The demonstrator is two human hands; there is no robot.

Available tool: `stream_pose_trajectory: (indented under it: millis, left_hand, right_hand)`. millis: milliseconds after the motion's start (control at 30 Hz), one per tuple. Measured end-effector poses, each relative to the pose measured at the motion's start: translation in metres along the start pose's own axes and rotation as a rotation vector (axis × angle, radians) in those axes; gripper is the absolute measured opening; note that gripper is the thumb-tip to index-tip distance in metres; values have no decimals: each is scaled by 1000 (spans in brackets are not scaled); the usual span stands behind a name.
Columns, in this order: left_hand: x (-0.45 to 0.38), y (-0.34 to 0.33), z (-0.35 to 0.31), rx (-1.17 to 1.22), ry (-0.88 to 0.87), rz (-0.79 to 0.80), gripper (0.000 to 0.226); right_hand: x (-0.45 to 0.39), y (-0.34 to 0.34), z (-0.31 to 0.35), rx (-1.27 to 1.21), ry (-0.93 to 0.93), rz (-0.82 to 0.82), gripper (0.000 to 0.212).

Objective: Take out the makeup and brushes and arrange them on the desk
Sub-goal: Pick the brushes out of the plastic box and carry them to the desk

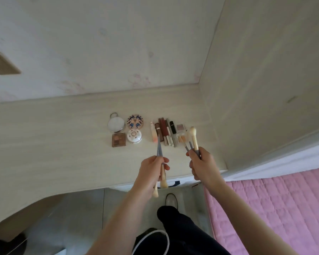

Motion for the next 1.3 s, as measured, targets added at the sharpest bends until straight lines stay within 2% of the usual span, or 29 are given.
stream_pose_trajectory:
  millis: [167, 333, 633, 833, 1033, 1167, 1267, 1300]
  left_hand:
    - [-33, -27, -19, 8, 68, 9, 24]
    - [-69, -42, -42, 50, 118, 33, 22]
    - [-116, -91, -47, 172, 377, 150, 26]
    - [-143, -130, -46, 103, 365, 186, 21]
    - [-171, -156, -42, -102, 377, 123, 13]
    - [-182, -163, -48, -258, 281, 78, 11]
    - [-189, -161, -44, -370, 206, 77, 18]
    - [-191, -160, -42, -390, 195, 74, 18]
  right_hand:
    - [-44, 13, 16, 31, 15, -21, 24]
    - [-73, 21, 15, 178, -1, -51, 18]
    - [-113, 33, -4, 234, -237, -59, 16]
    - [-150, 52, -18, 202, -282, -146, 9]
    - [-184, 62, -27, 282, -256, -158, 13]
    - [-192, 67, -25, 361, -199, -169, 16]
    - [-192, 66, -24, 428, -167, -155, 4]
    - [-192, 65, -24, 446, -154, -169, 9]
Point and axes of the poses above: each hand's wrist, its own x-axis away from the middle knuckle, its own y-axis out of the back of the hand, z = x × y, the point moved 4 cm from there along -x, towards the middle knuckle
